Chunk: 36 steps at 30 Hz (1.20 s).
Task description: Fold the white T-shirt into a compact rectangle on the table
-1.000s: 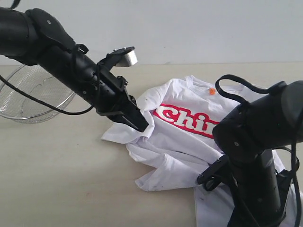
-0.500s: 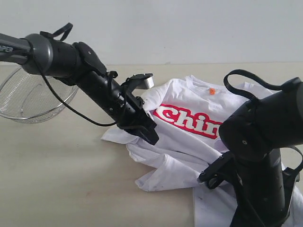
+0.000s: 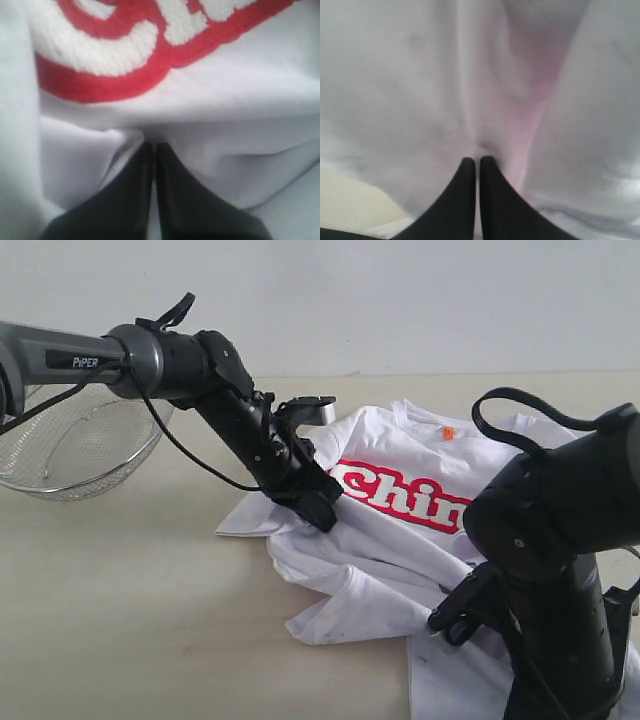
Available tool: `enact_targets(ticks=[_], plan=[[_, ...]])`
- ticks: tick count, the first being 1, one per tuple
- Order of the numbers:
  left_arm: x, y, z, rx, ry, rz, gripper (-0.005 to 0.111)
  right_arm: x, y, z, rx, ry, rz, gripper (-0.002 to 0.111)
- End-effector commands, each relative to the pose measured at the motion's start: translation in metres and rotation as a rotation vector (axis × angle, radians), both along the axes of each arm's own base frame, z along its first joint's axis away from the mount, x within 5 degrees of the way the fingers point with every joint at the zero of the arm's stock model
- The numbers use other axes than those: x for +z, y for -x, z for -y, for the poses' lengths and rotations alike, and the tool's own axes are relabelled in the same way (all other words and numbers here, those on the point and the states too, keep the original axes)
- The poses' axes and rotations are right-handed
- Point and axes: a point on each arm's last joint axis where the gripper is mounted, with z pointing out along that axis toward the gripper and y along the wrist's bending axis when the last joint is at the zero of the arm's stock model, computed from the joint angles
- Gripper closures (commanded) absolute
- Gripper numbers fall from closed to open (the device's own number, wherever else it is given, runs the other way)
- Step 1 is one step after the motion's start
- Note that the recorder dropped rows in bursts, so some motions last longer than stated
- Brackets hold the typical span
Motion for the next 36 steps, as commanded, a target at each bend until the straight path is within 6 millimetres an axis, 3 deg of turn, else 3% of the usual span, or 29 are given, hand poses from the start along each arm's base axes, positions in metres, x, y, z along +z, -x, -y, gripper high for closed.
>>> enact_targets(ticks=[1,6,15,22,28,32,36], plan=[[-0.017,-0.011,-0.007,0.033,-0.02,-0.024,0.102,0.002,-0.001,0.003,0.024,0.015,0.003,0.109],[-0.02,-0.021,-0.015,0.069,-0.07,-0.01,0.102,0.001,-0.001,0.007,0.049,0.045,0.012,0.109],[-0.014,-0.044,-0.041,0.145,-0.086,0.024,0.102,-0.012,0.022,0.034,0.044,0.157,-0.067,0.109],[-0.017,-0.062,-0.073,0.21,-0.104,0.051,0.102,-0.01,0.012,0.075,-0.177,0.194,-0.076,0.109],[-0.016,-0.077,-0.086,0.253,-0.087,0.079,0.102,-0.002,-0.009,0.092,-0.299,0.189,-0.001,0.109],[0.003,-0.083,-0.087,0.244,-0.038,0.095,0.102,0.01,-0.02,0.094,-0.299,0.226,-0.005,0.109],[0.057,-0.083,-0.082,0.204,0.042,0.166,0.102,0.026,-0.028,0.093,-0.311,0.202,0.066,0.109]])
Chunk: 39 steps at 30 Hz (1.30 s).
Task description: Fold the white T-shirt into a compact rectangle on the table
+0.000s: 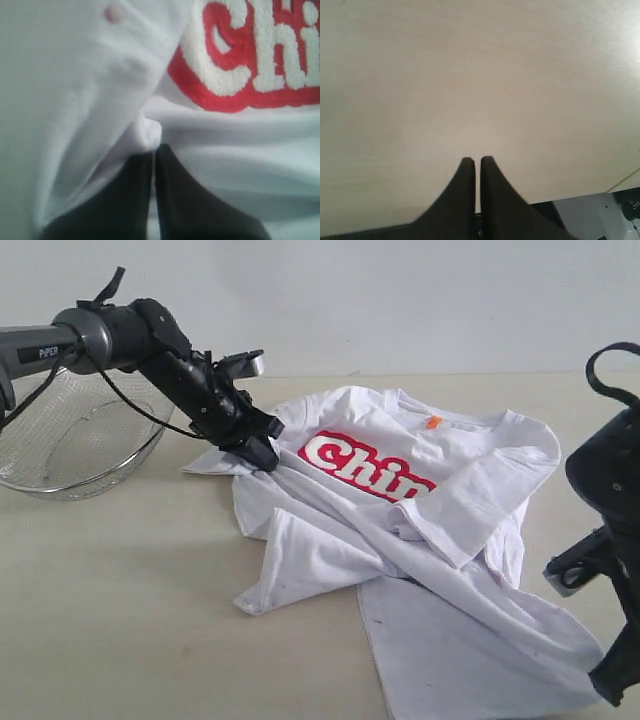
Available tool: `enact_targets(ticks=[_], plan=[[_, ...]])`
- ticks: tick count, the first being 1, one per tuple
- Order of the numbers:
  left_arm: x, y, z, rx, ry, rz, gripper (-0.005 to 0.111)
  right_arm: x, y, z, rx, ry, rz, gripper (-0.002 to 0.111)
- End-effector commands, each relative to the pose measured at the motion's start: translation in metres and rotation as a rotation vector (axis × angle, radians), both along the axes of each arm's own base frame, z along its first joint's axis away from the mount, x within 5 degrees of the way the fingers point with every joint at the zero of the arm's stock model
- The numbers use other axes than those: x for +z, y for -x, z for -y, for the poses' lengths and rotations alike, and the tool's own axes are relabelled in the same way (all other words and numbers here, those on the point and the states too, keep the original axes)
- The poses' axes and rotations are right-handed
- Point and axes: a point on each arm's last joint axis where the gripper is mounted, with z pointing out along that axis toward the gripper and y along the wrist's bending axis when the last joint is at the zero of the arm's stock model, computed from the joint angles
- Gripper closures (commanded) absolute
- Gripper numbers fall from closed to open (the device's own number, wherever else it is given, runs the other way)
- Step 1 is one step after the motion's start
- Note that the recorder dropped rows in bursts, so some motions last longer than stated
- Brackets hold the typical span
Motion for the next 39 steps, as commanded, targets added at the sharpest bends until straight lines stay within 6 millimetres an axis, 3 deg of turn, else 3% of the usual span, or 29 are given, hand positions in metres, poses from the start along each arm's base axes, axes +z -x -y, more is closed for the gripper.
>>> enact_targets(ticks=[1,4,7,11,16,20,27,34,39], plan=[[0.06,-0.002,-0.005,-0.028,0.023,0.126,0.102,0.023,-0.007,0.001,-0.006,-0.013,0.11,0.109],[0.105,0.007,-0.008,-0.04,0.013,0.173,0.102,0.045,-0.014,-0.006,0.011,-0.123,0.302,0.109],[0.134,0.023,-0.012,-0.065,-0.017,0.147,0.102,0.071,-0.021,-0.026,0.073,-0.377,0.494,0.109],[0.157,0.037,-0.008,-0.083,-0.012,0.178,0.102,0.094,-0.038,-0.045,0.114,-0.592,0.725,0.109],[0.168,0.075,-0.002,-0.129,-0.018,0.132,0.102,0.09,-0.063,-0.05,0.111,-0.596,0.755,0.109],[0.157,0.118,0.008,-0.194,-0.039,0.039,0.102,0.083,-0.093,-0.057,0.106,-0.613,0.767,0.109],[0.107,0.182,0.003,-0.159,-0.097,0.053,0.102,0.059,-0.135,-0.073,0.154,-0.692,0.675,0.109],[0.067,0.199,-0.007,-0.082,-0.131,0.044,0.102,0.024,-0.158,-0.078,0.165,-0.687,0.591,0.109],[0.053,0.193,-0.006,-0.074,-0.143,0.018,0.101,0.004,-0.16,-0.078,0.15,-0.683,0.53,0.109]])
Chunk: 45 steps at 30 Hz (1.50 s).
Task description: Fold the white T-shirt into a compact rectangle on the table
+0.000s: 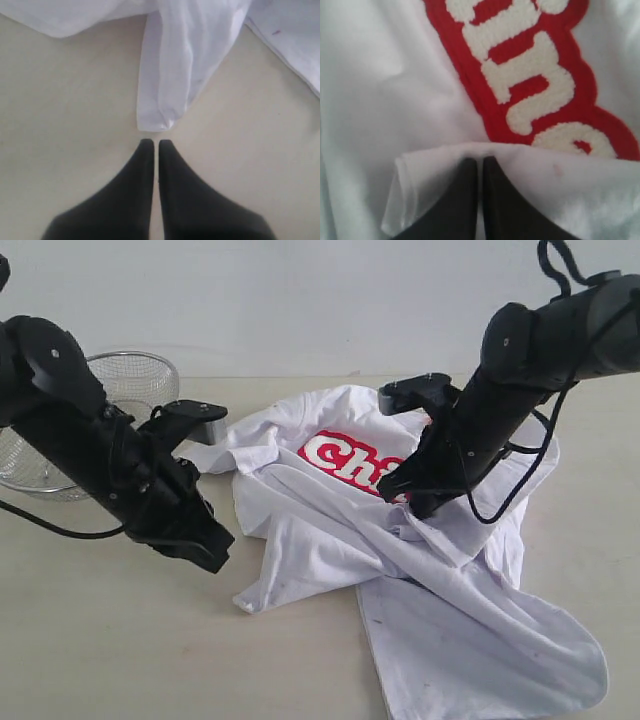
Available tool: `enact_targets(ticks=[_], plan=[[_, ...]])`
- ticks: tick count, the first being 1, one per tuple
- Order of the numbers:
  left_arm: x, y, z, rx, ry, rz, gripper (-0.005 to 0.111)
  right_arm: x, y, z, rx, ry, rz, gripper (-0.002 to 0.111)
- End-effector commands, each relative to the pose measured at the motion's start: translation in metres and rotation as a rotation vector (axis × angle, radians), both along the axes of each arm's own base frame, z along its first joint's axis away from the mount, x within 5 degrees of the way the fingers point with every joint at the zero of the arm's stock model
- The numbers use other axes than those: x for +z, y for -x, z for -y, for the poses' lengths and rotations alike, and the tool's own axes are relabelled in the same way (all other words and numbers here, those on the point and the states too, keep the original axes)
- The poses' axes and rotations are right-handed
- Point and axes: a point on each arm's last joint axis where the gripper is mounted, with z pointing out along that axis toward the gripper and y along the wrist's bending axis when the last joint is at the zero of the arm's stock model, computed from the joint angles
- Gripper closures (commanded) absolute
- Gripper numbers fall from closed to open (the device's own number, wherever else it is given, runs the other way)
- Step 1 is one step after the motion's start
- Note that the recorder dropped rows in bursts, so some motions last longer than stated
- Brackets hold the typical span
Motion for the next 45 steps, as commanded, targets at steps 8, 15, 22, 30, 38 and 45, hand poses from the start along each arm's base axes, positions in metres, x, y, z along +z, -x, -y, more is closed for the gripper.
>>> enact_targets(ticks=[8,15,22,30,38,45], plan=[[-0.021,-0.01,0.008,0.087,0.028,-0.044,0.041,-0.007,-0.001,0.001,0.014,0.005,-0.033,0.109],[-0.036,-0.021,0.015,0.137,0.084,-0.032,0.061,-0.007,-0.001,0.001,0.013,0.004,-0.038,0.109],[-0.046,-0.028,0.028,0.101,0.174,-0.091,0.052,-0.007,-0.001,0.001,0.017,0.006,-0.028,0.109],[-0.061,-0.025,0.037,0.094,0.272,-0.21,0.052,-0.007,-0.002,0.001,0.027,0.009,-0.015,0.109],[-0.052,-0.03,0.046,0.047,0.375,-0.149,0.07,-0.007,-0.002,0.001,0.033,0.01,-0.013,0.109],[-0.05,-0.027,0.047,0.027,0.392,-0.183,0.102,-0.007,-0.003,0.001,0.035,0.013,-0.006,0.109]])
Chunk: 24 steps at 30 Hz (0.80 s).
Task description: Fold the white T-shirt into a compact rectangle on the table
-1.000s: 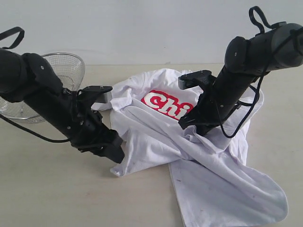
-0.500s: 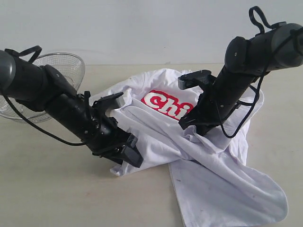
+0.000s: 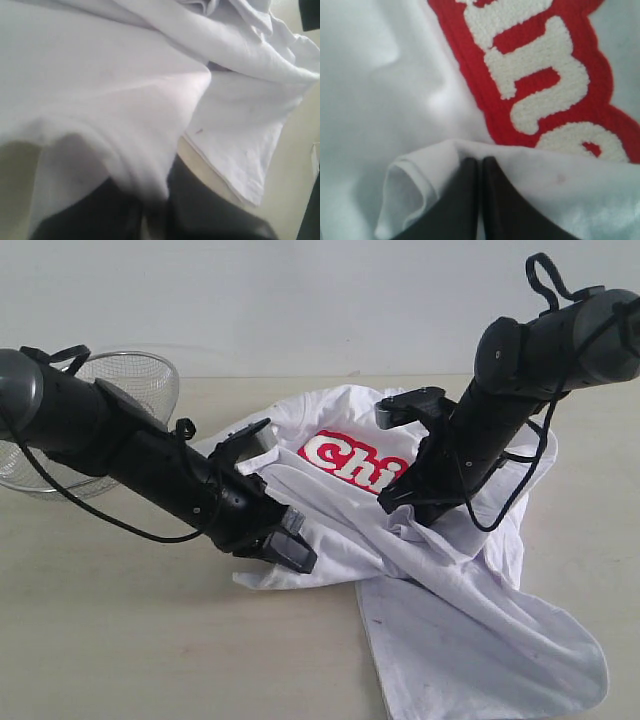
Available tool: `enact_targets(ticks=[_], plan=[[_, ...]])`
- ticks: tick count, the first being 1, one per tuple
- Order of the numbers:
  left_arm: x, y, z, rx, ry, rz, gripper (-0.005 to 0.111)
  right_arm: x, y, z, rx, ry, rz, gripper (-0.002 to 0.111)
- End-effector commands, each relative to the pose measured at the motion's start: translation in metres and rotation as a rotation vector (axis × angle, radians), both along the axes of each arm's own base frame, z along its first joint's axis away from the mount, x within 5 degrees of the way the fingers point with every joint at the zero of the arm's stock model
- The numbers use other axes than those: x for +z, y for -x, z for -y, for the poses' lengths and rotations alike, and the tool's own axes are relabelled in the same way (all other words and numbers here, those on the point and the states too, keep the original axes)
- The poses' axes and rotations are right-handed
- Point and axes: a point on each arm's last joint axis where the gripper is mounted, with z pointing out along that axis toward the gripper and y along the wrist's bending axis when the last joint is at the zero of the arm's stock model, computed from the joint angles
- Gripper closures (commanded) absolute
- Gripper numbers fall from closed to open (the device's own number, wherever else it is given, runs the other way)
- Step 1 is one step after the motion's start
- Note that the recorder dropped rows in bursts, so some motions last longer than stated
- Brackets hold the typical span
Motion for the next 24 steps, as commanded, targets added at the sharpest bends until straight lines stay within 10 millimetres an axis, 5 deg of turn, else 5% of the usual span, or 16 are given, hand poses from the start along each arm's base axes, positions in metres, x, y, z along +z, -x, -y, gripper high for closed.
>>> enact_targets(ticks=[1,8,16,24], plan=[[0.006,0.006,0.005,-0.053,0.05,-0.04,0.102,0.002,-0.002,0.002,0.003,0.003,0.016,0.109],[0.034,0.019,0.004,-0.253,0.225,-0.151,0.102,-0.001,-0.005,0.018,-0.002,0.072,0.024,0.109],[0.083,0.007,-0.024,-0.124,0.259,-0.071,0.102,-0.036,-0.012,0.048,-0.08,0.101,-0.038,0.109],[0.123,0.022,-0.046,-0.054,0.158,-0.066,0.102,-0.056,-0.021,0.056,-0.089,0.116,-0.041,0.109]])
